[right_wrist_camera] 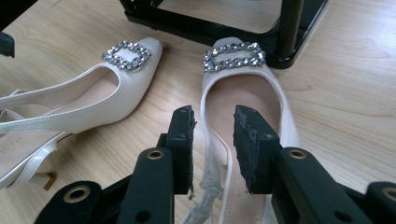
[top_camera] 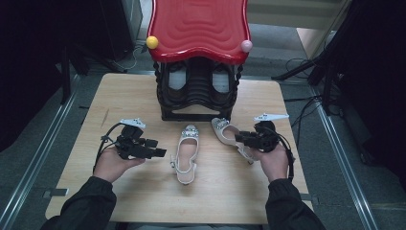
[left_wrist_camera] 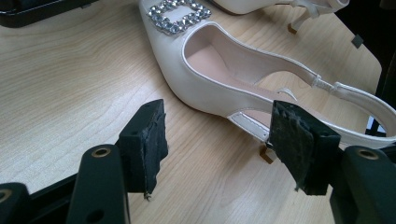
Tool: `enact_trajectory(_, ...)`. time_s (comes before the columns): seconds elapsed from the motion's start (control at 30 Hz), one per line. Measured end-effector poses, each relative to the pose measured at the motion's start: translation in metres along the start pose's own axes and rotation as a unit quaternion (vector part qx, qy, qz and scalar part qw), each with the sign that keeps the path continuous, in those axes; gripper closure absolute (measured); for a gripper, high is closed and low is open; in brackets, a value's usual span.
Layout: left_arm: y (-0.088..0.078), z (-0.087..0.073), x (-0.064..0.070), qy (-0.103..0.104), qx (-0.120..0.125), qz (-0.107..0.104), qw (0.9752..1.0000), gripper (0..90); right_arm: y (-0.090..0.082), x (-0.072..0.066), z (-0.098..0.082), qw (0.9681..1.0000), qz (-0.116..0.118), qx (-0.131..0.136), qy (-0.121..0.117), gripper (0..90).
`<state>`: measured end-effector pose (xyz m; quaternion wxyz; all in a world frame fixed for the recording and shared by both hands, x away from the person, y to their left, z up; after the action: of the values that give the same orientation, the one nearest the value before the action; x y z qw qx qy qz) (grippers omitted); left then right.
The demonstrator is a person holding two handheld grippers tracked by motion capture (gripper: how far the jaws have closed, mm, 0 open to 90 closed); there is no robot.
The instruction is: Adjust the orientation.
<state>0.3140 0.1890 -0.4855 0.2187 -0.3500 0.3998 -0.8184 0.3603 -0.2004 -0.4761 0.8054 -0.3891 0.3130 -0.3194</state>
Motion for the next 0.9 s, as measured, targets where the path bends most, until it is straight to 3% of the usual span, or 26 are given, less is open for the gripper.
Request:
enact_trajectory(0.3, 0.000, 0.000, 0.000, 0.000, 0.002, -0.001, 1.0000, 36.4, 0.018, 0.000, -0.004, 0.9998, 0.005, -0.019, -0.003, 71.3)
enact_trajectory(0.6, 0.000, 0.000, 0.000, 0.002, 0.002, 0.000, 1.0000, 36.4, 0.035, 0.003, -0.004, 0.9985, -0.001, -0.055, -0.005, 79.4)
enact_trajectory(0.9, 0.000, 0.000, 0.000, 0.001, 0.002, -0.002, 1.0000, 36.4, 0.036, 0.004, -0.001, 0.9981, -0.005, -0.061, 0.002, 85.5)
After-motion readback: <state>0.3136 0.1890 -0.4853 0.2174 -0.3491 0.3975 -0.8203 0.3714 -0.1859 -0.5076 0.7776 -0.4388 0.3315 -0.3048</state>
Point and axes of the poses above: each handheld gripper's, and its own axes: y roughly forward along the jaws, z roughly out of its top, x roughly to its right, the point moved 2 cm from there along y, roughly forward along the jaws, and after that the axes turned 15 degrees about -x, right-handed, at the moved point
